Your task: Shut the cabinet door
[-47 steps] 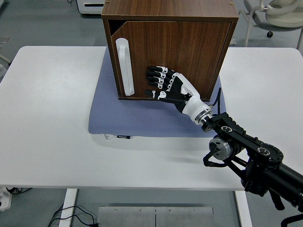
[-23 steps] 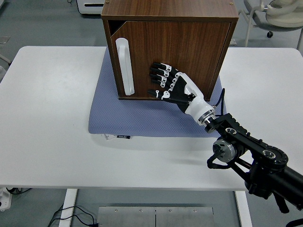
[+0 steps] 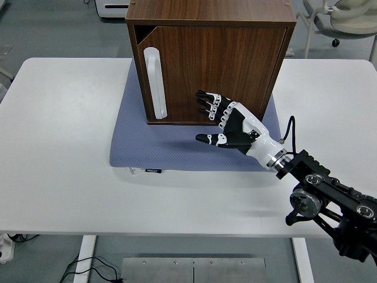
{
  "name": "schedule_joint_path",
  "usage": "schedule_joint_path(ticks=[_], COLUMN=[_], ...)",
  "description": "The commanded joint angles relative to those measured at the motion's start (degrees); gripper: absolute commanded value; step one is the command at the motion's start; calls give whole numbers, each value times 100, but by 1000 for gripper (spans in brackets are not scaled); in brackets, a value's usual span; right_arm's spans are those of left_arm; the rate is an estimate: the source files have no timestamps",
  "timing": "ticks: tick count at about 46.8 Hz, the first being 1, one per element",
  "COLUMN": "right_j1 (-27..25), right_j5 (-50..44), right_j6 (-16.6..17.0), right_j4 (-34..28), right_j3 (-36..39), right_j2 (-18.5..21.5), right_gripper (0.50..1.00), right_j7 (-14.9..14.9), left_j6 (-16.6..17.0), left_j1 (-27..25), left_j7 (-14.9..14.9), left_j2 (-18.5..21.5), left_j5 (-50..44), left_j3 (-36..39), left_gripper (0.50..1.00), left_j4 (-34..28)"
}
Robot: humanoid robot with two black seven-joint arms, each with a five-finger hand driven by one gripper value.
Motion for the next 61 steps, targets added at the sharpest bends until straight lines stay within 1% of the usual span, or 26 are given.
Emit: schedule_joint_path(ticks=[1, 11, 17, 29, 39, 54, 61], right_j1=[-73, -267, -425, -996, -1576, -2525, -2903], right_j5=[-36, -107, -107, -107, -98, -72, -63], right_j6=[5, 5, 5, 5, 5, 32, 137], right_j4=[64, 223, 319, 381, 381, 381, 381], right_j3=[-2, 33, 103, 577, 1113, 2142, 2450], right_j2=[-86, -534, -790, -1062, -1238, -1519, -1633], right_gripper=[1000, 1000, 1000, 1000, 1000, 1000, 1000], right_j7=[128, 234, 374, 401, 410, 445, 603], left_j6=[0, 0, 0, 0, 0, 0, 0], left_j1=[9, 9, 0, 0, 9, 0, 9], left_j7=[-3, -3, 6, -3, -3, -3, -3], left_j2=[0, 0, 0, 0, 0, 0, 0], left_j5=[0, 0, 0, 0, 0, 0, 0], left_j3=[0, 0, 0, 0, 0, 0, 0], left_gripper=[1000, 1000, 1000, 1000, 1000, 1000, 1000], left_j4=[0, 0, 0, 0, 0, 0, 0])
